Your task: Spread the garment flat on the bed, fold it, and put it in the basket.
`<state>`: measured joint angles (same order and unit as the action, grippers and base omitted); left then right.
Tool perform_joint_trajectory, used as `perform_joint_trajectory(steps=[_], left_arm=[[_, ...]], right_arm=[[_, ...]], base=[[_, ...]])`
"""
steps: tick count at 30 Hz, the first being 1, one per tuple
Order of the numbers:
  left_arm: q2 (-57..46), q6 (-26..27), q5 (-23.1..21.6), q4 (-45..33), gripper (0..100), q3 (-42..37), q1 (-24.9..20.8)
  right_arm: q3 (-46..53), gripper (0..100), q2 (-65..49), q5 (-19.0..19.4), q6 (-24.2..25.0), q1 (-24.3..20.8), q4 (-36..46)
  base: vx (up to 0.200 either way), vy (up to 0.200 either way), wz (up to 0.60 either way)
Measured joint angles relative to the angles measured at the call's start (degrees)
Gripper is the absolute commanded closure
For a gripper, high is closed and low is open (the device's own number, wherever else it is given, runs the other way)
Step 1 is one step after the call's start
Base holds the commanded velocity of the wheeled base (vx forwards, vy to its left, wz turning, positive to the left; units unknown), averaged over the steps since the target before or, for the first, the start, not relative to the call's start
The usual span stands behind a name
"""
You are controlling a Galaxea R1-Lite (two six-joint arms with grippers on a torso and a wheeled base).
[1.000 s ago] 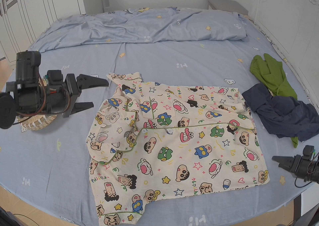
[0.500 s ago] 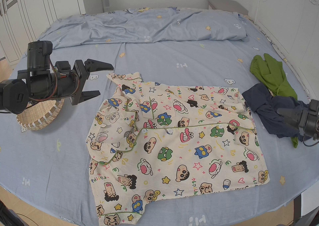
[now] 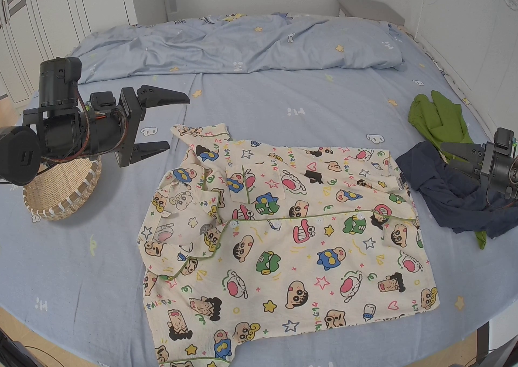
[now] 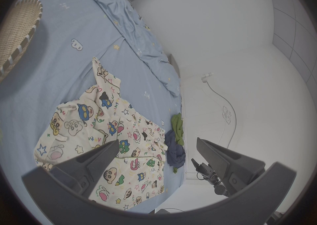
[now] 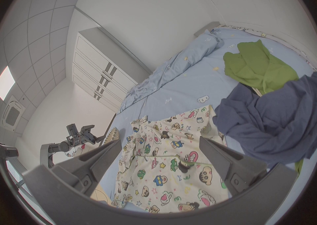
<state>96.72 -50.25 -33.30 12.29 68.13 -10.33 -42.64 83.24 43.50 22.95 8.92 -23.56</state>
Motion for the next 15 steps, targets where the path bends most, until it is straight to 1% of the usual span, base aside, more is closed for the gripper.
perform_joint_trajectory(steps=[3, 10, 15], left_arm=[[-0.1, 0.0, -0.1, 0.1, 0, -0.2, -0.4], [0.0, 0.2, -0.1, 0.1, 0, -0.2, -2.2], [0.7, 3.5, -0.1, 0.1, 0, 2.5, -3.1]], right_arm=[[-0.2, 0, 0.2, 0.0, 0.0, -0.2, 0.0], [-0.4, 0, 0.2, 0.0, 0.0, -0.5, 0.0], [-0.5, 0, 0.0, 0.0, 0.1, -0.5, 0.0]], base=[[0.2, 0.0, 0.0], [0.0, 0.0, 0.0], [0.0, 0.0, 0.0]])
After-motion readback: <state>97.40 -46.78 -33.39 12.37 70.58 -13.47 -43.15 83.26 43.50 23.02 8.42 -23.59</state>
